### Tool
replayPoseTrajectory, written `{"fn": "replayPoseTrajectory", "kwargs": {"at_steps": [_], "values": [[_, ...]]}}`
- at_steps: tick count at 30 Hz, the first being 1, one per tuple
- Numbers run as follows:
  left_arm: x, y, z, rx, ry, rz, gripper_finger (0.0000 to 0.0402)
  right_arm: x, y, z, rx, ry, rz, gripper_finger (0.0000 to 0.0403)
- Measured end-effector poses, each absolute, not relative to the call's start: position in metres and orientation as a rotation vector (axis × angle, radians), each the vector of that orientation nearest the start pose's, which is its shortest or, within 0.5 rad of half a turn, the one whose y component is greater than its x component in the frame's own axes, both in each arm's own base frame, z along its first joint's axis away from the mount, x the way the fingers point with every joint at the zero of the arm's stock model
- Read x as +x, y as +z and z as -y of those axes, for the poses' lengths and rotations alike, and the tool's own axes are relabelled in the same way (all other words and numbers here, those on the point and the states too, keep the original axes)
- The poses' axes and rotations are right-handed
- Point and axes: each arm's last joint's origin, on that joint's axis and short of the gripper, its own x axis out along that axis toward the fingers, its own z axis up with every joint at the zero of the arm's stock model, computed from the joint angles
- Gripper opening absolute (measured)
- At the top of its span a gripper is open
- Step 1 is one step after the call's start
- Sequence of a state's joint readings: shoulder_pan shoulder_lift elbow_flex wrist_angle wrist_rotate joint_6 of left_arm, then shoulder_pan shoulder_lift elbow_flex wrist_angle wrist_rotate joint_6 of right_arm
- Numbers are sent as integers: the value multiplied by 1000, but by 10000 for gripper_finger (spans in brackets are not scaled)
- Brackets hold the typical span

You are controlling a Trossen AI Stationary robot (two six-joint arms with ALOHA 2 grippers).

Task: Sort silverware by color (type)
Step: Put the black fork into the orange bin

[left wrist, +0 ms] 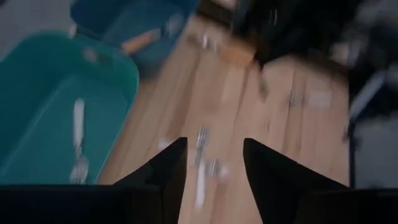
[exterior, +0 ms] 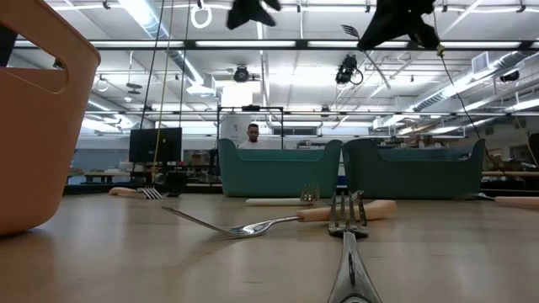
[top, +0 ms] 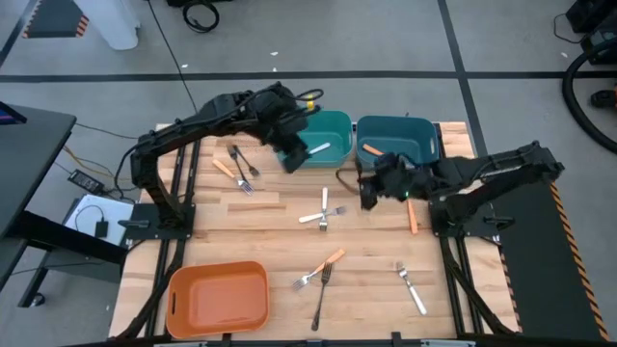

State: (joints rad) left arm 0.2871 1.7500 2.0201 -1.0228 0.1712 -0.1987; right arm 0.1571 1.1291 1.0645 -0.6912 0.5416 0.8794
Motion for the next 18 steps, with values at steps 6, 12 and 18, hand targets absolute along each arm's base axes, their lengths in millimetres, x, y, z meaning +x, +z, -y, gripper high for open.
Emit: {"fn": "replayPoseTrajectory", "kwargs": {"at_steps": [6,12,18], "values": [[378,420,-103,-422,211,-514,158,223,332,3,438,-679,-446,2],[396,410,-109,-448,271,-450,156,225,339,16,332,-717,-393,2],[414,397,-109,-456,274,-429,155,228,347,23,232,-739,-335,2]]}}
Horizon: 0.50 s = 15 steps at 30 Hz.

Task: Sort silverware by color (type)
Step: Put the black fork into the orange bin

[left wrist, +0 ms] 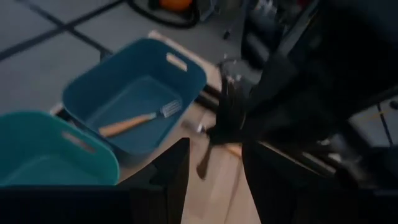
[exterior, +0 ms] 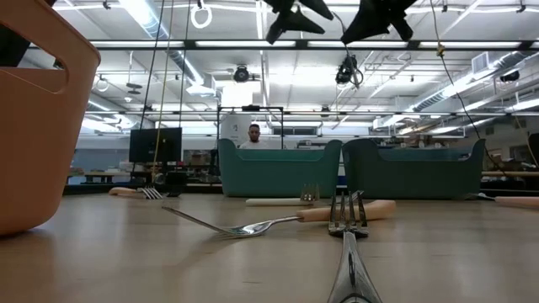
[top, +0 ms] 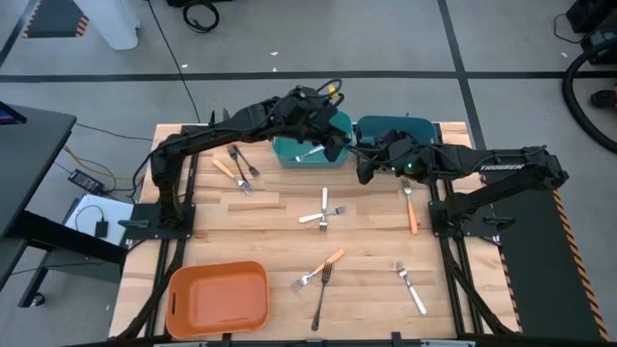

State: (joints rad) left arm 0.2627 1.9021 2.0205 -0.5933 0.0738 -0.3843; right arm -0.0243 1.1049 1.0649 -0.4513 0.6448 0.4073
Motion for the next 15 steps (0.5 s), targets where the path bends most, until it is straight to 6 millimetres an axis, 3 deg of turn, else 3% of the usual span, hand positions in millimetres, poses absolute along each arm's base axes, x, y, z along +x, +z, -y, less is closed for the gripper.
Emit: {"fn": "replayPoseTrajectory", "kwargs": {"at_steps": [15], "values": [[423,404,-119,-483,331,-270,155,229,348,32,177,-771,-333,3]]}}
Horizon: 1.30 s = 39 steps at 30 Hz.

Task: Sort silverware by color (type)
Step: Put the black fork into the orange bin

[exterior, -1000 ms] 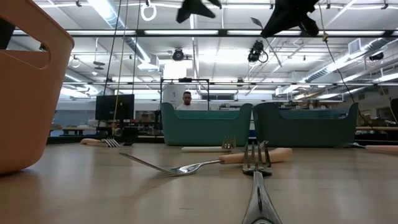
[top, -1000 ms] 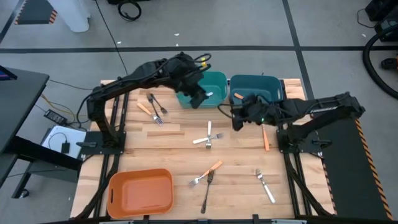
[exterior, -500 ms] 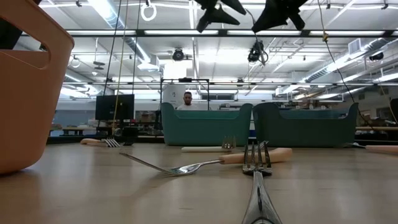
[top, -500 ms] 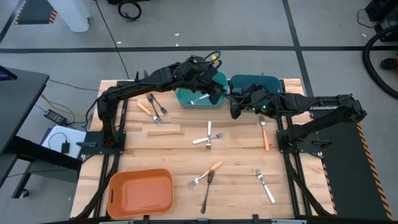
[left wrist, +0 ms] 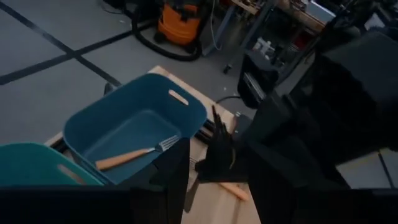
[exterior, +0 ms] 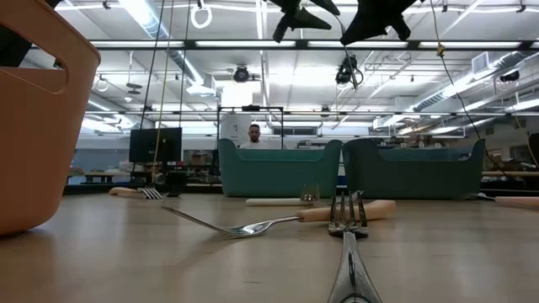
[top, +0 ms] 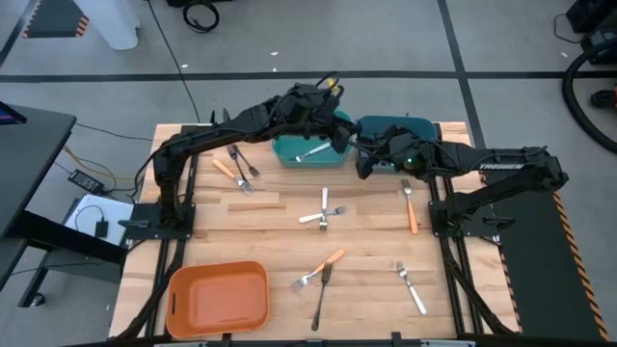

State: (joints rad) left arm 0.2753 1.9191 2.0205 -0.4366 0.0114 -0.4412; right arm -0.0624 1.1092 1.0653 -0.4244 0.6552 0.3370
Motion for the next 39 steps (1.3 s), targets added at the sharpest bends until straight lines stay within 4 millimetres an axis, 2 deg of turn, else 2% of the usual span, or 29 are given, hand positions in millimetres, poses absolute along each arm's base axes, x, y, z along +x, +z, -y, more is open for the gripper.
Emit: {"fn": "replayPoseTrajectory", "kwargs": {"at_steps": [8,11,19,22,27,29,33,39], "values": [[432,399,-123,-483,317,-234,153,237,342,32,175,-757,-360,3],[436,393,-123,-492,314,-254,142,236,342,33,176,-763,-357,3],[436,392,-124,-475,310,-260,114,236,343,35,181,-778,-345,3],[436,392,-124,-446,306,-265,93,237,345,35,188,-769,-332,3],[435,392,-126,-425,302,-267,23,237,345,35,192,-762,-326,3],[435,392,-125,-410,297,-269,11,237,345,35,192,-760,-325,5],[435,392,-125,-397,292,-270,9,237,345,35,194,-759,-323,23],[433,392,-125,-369,281,-297,6,237,347,35,200,-751,-312,72]]}}
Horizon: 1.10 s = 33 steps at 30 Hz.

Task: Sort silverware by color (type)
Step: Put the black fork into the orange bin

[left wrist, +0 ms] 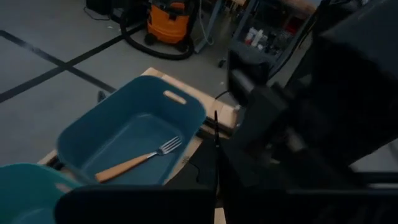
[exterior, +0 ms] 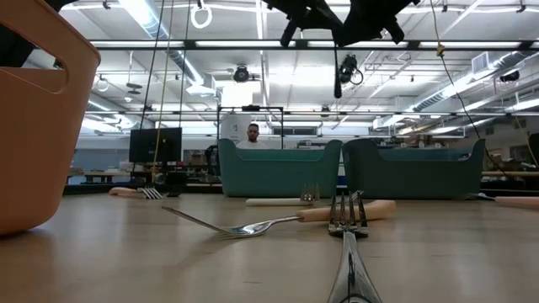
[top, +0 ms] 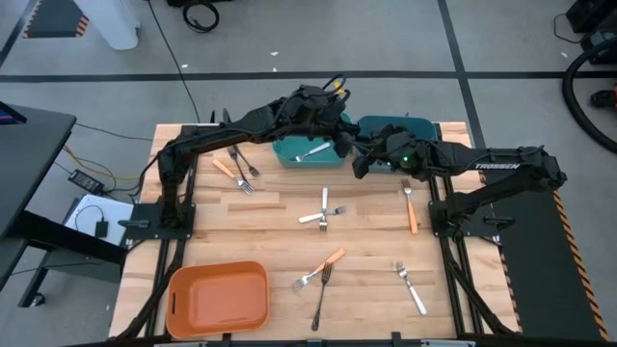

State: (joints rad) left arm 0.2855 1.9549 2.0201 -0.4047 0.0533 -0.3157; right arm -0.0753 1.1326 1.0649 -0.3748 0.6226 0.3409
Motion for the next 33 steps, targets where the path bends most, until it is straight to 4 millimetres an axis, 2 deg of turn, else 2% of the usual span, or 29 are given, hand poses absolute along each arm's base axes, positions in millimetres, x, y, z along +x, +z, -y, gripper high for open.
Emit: {"fn": "replayPoseTrajectory", "kwargs": {"at_steps": [5,8,13,21,26,33], "values": [[414,401,-121,-315,283,-387,6,226,357,31,241,-710,-266,109],[391,411,-113,-290,278,-487,6,212,367,30,268,-686,-213,119],[350,428,-88,-299,226,-645,6,192,381,29,266,-677,-147,119],[300,429,-27,-337,133,-992,6,177,390,29,258,-678,-104,119],[283,426,20,-341,16,-1156,6,178,389,29,242,-684,-114,119],[265,425,87,-342,-185,-1279,8,187,384,30,240,-688,-137,119]]}}
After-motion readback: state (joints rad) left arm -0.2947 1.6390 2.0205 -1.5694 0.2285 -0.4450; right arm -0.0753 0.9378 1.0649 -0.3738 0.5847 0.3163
